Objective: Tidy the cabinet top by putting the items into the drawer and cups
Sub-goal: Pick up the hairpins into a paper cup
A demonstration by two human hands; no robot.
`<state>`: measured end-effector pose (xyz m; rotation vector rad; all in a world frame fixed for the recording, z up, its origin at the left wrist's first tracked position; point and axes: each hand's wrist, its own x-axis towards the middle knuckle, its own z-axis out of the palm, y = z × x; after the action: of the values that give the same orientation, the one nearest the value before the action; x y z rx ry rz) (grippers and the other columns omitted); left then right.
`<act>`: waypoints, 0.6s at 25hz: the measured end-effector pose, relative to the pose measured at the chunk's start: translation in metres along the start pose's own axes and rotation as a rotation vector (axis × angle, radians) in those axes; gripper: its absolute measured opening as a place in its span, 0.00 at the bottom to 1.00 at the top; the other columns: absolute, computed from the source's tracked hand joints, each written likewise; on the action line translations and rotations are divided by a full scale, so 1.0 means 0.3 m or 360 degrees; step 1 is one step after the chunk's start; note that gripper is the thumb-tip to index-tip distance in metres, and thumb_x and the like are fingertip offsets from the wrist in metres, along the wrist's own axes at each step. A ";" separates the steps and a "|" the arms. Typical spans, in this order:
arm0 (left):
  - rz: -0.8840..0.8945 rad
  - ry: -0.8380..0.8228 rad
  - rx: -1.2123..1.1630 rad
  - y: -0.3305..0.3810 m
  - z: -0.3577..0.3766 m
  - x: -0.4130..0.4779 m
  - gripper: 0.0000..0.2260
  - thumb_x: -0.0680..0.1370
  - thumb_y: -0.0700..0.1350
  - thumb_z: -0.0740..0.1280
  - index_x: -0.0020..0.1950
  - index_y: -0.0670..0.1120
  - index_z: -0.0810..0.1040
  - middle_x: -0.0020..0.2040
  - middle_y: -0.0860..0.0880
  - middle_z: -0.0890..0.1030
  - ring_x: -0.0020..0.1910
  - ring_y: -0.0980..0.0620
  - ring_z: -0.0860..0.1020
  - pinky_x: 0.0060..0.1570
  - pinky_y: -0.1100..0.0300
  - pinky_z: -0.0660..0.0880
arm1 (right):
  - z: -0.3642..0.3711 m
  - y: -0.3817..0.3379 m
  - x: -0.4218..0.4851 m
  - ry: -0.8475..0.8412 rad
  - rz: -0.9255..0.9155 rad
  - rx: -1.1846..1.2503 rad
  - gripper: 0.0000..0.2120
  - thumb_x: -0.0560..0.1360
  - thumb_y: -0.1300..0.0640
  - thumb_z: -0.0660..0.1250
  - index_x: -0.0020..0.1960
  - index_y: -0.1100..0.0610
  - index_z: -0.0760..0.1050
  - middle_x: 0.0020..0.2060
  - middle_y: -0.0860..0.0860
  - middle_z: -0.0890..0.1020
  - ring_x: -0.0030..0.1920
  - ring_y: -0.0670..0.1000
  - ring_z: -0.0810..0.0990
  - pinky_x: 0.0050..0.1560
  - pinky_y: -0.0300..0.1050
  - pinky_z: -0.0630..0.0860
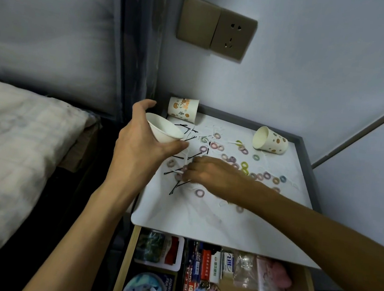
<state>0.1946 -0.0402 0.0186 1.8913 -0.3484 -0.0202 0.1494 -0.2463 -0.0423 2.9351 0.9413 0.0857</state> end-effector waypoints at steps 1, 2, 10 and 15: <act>0.0003 -0.0001 0.0001 0.000 -0.002 0.001 0.39 0.65 0.51 0.80 0.71 0.51 0.65 0.55 0.53 0.73 0.53 0.53 0.73 0.49 0.63 0.69 | 0.006 -0.009 0.023 -0.0066 -0.0020 0.0006 0.14 0.68 0.69 0.71 0.51 0.57 0.80 0.44 0.53 0.82 0.46 0.55 0.79 0.44 0.49 0.78; 0.0009 0.0000 -0.0003 0.000 -0.004 0.002 0.39 0.65 0.51 0.80 0.71 0.51 0.65 0.55 0.53 0.74 0.53 0.53 0.73 0.49 0.63 0.70 | 0.018 -0.013 0.039 -0.0129 -0.0027 0.0001 0.15 0.66 0.70 0.70 0.51 0.57 0.79 0.43 0.52 0.81 0.46 0.55 0.78 0.43 0.50 0.78; 0.0009 0.0006 0.0013 -0.006 -0.015 0.007 0.40 0.65 0.51 0.80 0.72 0.51 0.64 0.55 0.53 0.74 0.54 0.53 0.73 0.50 0.63 0.69 | 0.097 -0.021 0.081 -0.0055 0.0099 0.0277 0.08 0.73 0.62 0.71 0.51 0.55 0.79 0.51 0.52 0.80 0.57 0.54 0.78 0.52 0.52 0.77; 0.0007 0.0005 0.0017 -0.009 -0.013 0.008 0.40 0.65 0.52 0.80 0.72 0.51 0.64 0.56 0.53 0.74 0.55 0.52 0.74 0.49 0.65 0.69 | 0.107 -0.052 0.073 0.0030 0.0075 0.0107 0.03 0.73 0.65 0.69 0.43 0.58 0.78 0.44 0.54 0.79 0.47 0.55 0.77 0.48 0.49 0.75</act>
<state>0.1983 -0.0364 0.0178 1.9008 -0.3510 -0.0126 0.1604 -0.2220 -0.0746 3.0237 0.8947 0.0856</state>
